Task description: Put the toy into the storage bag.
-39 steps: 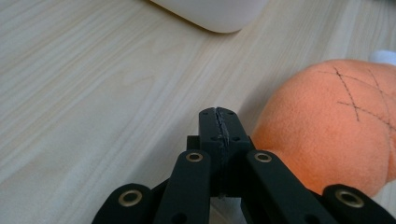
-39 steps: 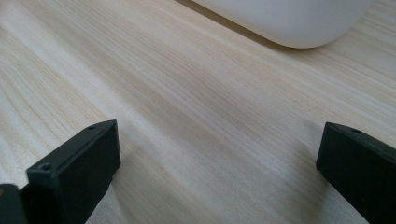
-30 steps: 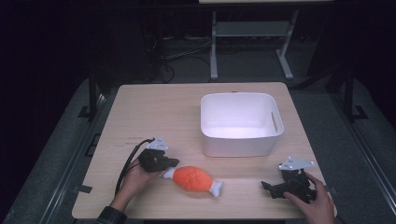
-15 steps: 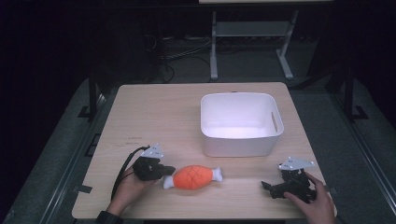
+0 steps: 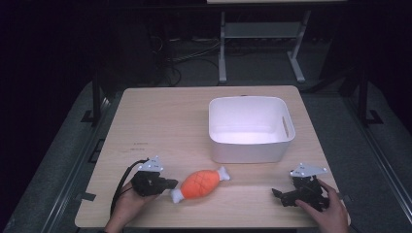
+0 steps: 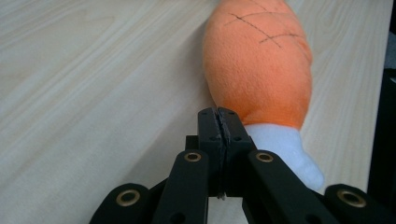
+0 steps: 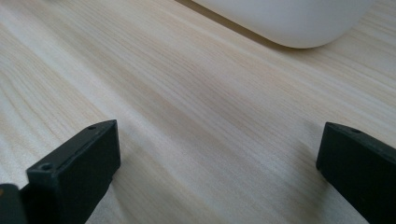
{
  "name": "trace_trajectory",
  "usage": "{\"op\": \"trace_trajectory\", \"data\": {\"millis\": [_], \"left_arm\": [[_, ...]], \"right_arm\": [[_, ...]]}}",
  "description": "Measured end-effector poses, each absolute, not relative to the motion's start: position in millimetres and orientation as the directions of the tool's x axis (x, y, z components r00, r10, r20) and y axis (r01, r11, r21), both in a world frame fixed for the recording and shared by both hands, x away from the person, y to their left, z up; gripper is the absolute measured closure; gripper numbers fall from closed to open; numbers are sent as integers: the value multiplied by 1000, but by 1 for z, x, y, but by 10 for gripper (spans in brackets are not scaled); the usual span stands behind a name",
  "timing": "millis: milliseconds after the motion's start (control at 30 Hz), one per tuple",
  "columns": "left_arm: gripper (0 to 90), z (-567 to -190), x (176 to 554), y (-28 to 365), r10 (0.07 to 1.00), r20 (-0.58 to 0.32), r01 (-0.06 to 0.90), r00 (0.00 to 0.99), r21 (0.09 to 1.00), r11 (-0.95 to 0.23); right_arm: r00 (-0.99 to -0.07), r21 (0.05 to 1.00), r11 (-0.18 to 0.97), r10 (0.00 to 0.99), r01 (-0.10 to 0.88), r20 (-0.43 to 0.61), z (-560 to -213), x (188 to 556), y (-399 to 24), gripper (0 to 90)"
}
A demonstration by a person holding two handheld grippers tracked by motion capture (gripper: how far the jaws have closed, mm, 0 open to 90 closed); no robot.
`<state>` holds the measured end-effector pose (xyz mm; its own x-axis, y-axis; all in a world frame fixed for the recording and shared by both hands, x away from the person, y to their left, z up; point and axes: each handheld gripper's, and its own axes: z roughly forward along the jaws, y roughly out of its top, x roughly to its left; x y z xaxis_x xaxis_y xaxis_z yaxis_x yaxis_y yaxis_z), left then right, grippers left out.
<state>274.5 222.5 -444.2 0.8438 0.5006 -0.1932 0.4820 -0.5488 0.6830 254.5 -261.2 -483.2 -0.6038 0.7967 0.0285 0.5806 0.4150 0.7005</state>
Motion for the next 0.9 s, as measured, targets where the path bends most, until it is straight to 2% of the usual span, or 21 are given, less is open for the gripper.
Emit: {"op": "trace_trajectory", "data": {"millis": [367,533,667,900], "left_arm": [[880,-446,256,224,508,-223,506,832,680,-531],[834,-446,258,225,520,-225,515,824,680,-522],[741,-443,259,225,536,-225,523,814,686,-506],[516,-438,264,224,544,-218,517,811,702,-489]], "right_arm": [[-604,701,415,797,580,28,-483,254,-261,0],[-606,702,417,795,577,26,-483,255,-261,0],[-605,701,416,796,579,27,-483,255,-261,0],[-604,701,415,797,581,29,-483,254,-261,0]]}}
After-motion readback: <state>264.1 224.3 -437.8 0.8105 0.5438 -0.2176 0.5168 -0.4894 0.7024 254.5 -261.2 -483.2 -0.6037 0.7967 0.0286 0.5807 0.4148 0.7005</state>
